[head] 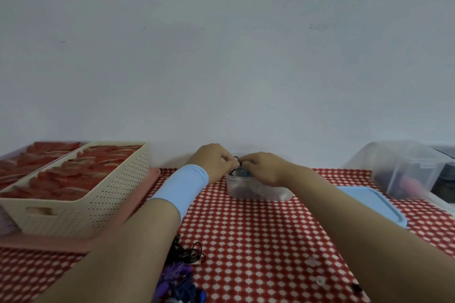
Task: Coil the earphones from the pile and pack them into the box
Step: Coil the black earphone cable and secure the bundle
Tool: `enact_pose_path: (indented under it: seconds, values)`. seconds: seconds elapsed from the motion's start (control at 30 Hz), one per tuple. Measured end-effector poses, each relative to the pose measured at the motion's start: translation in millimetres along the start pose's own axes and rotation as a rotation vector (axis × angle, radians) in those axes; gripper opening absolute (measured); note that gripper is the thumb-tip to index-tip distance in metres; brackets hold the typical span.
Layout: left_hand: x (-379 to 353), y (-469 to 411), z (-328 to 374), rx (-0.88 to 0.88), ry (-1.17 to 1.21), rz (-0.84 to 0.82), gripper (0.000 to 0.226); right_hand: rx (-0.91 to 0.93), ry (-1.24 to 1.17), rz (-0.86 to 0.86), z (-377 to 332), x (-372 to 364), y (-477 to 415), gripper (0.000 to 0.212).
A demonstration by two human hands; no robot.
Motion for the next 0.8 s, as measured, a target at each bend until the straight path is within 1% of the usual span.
enact_pose_path:
  seconds: [0.03,0.1,0.13,0.17,0.2,0.23,0.3,0.33,0.37,0.4,0.43,0.53,0.6,0.63,0.7,0.8]
  values:
    - [1,-1,2,-0.025,-0.024,0.001,0.015,-0.007,-0.006,0.005,0,1,0,0.041]
    - [-7,0,6,-0.06,-0.057,-0.098,0.023,-0.027,0.014,-0.043,-2,-4,1,0.044]
    - [-12,4,8,-0.06,-0.056,-0.163,0.027,-0.039,0.053,-0.074,-3,-8,4,0.044]
    - [-14,6,8,-0.055,-0.047,-0.187,0.029,-0.046,0.105,-0.076,-5,-9,7,0.045]
    - [-9,10,11,-0.052,-0.035,-0.167,0.029,-0.038,0.146,-0.035,-8,-4,9,0.045]
    - [1,14,12,-0.052,-0.019,-0.112,0.029,-0.013,0.159,0.04,-15,5,14,0.045]
    - [18,24,13,-0.043,0.006,-0.029,0.026,0.066,0.108,0.233,-32,29,27,0.04]
    - [26,33,12,-0.027,0.004,-0.024,0.025,0.116,0.076,0.309,-44,37,36,0.037]
    - [31,42,9,-0.005,-0.002,-0.034,0.024,0.163,0.045,0.344,-57,41,47,0.034]
    - [35,51,5,0.019,-0.013,-0.055,0.023,0.195,0.013,0.326,-68,38,55,0.031]
    - [38,64,0,0.056,-0.034,-0.094,0.023,0.219,-0.008,0.26,-82,30,65,0.03]
    - [38,98,-11,0.128,-0.172,-0.265,0.024,0.204,0.052,-0.066,-106,-16,82,0.021]
    - [38,122,-17,0.134,-0.183,-0.332,0.023,0.16,0.123,-0.294,-112,-56,91,0.014]
    - [37,134,-20,0.147,-0.159,-0.357,0.023,0.163,0.164,-0.349,-113,-73,94,0.017]
    - [34,157,-25,0.166,-0.115,-0.42,0.024,0.182,0.235,-0.377,-115,-94,99,0.024]
    - [28,182,-33,0.178,-0.093,-0.496,0.027,0.179,0.217,-0.388,-118,-102,107,0.024]
Point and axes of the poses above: each hand's wrist, its own y-axis away from the middle knuckle, its own x-axis out of the back of the hand, z = x × y, the point moved 10 cm from there along -y, towards the middle knuckle, and after that the axes turned 15 degrees about -x, right-handed, at the moved point
